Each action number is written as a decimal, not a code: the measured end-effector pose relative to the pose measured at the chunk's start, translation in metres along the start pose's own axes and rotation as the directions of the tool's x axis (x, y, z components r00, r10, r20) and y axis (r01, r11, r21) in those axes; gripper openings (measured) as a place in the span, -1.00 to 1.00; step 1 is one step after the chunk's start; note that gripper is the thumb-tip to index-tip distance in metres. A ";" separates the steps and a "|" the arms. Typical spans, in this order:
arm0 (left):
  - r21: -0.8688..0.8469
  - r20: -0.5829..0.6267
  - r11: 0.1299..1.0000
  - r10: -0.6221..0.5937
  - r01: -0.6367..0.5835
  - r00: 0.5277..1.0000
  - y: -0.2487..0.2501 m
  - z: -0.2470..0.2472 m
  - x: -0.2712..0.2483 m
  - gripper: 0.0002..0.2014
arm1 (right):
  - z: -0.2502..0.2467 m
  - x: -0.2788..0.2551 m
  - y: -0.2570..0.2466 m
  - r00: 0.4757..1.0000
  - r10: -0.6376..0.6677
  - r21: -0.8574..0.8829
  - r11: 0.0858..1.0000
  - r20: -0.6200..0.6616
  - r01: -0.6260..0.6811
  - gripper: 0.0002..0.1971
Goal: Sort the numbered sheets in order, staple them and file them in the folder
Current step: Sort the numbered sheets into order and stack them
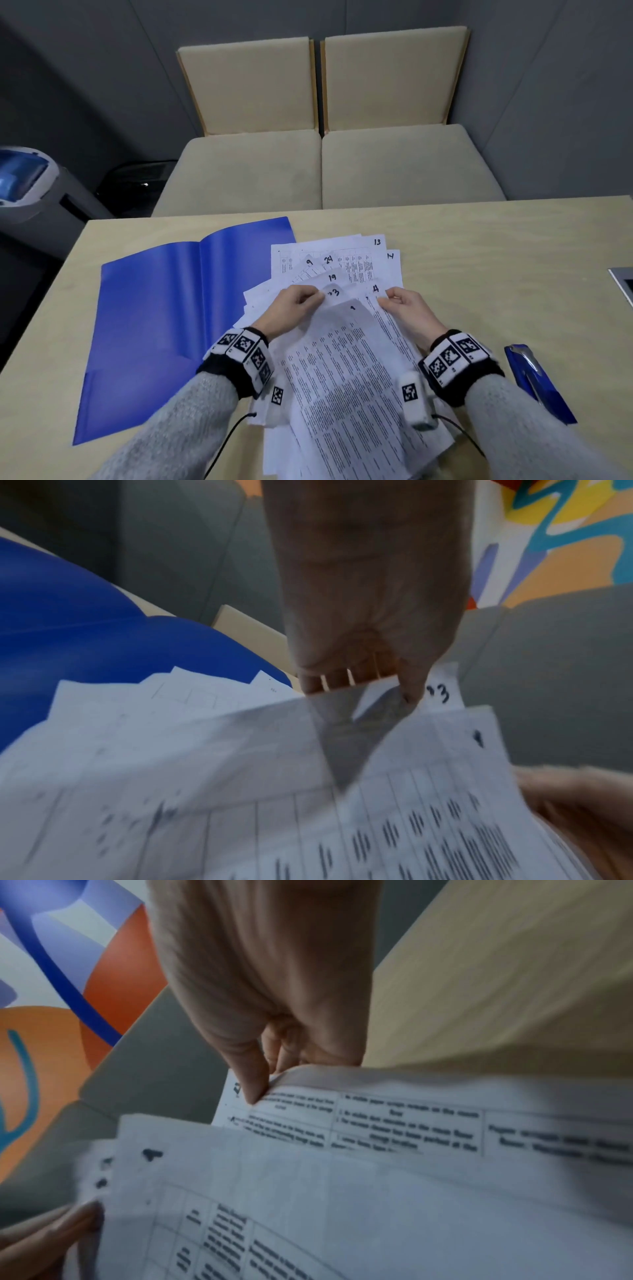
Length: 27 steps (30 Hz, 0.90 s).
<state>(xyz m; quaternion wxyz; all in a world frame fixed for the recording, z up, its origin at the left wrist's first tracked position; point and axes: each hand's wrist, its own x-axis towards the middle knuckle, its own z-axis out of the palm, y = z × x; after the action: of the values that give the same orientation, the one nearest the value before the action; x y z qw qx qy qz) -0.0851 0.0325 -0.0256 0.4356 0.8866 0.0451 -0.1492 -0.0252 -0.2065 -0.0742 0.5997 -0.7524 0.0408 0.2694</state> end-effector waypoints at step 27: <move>-0.032 0.150 0.998 0.060 -0.056 0.987 -0.009 0.037 -0.015 -0.59 | -0.016 0.003 0.010 0.987 0.057 -0.222 0.971 -0.151 -0.090 -0.86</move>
<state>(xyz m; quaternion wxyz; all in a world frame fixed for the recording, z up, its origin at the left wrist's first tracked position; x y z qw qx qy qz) -0.1098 0.0103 -0.0493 0.4543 0.8675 -0.0118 -0.2024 -0.0208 -0.2232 -0.0822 0.4946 -0.8316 0.0807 0.2395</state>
